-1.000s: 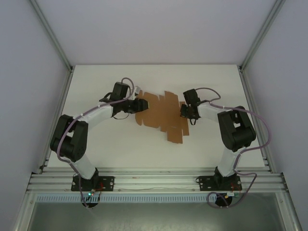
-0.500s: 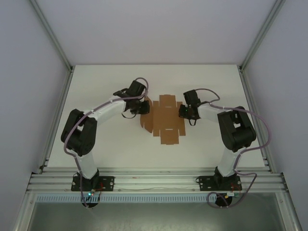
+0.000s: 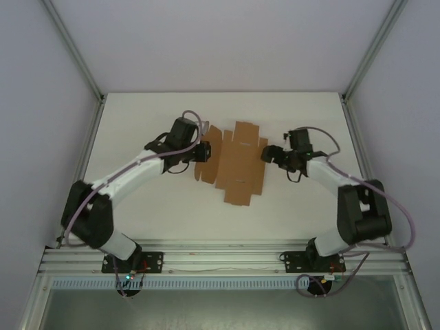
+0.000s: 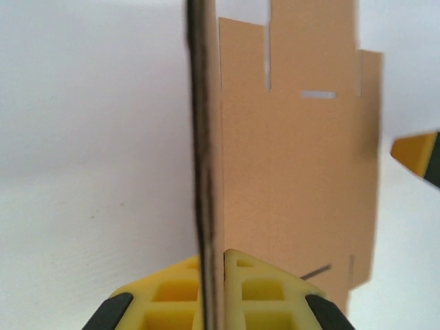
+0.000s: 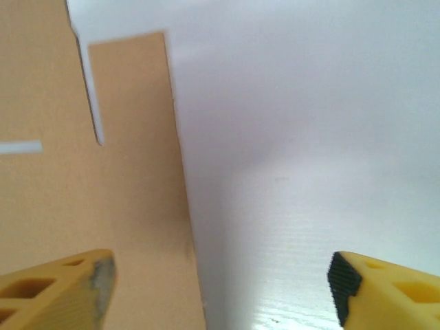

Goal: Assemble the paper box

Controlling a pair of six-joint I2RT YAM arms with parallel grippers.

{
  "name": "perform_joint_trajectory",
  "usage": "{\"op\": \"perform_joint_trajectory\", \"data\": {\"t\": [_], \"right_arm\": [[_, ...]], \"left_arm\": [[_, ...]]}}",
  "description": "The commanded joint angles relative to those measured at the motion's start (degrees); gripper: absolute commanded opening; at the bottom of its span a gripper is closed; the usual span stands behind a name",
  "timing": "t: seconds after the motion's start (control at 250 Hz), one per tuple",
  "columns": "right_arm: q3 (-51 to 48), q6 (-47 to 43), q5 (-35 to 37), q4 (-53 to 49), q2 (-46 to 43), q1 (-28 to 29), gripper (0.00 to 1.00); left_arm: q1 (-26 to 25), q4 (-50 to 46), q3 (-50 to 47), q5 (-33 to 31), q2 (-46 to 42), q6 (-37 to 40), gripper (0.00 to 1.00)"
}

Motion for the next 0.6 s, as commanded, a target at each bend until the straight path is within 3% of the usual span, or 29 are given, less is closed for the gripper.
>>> {"op": "perform_joint_trajectory", "data": {"t": [0.0, 0.288, 0.596], "right_arm": [[-3.0, -2.3, -12.4, 6.6, -6.1, -2.6, 0.87], [-4.6, -1.4, -34.1, 20.3, -12.3, -8.9, 0.84], [1.9, -3.4, -41.4, 20.3, -8.5, -9.0, 0.77]], "left_arm": [[1.8, 13.2, -4.5, 5.1, -7.7, 0.3, 0.00], [5.1, 35.9, -16.9, 13.5, -24.1, -8.8, 0.00], [5.2, 42.5, -18.6, 20.1, -27.1, -13.9, 0.00]]}}
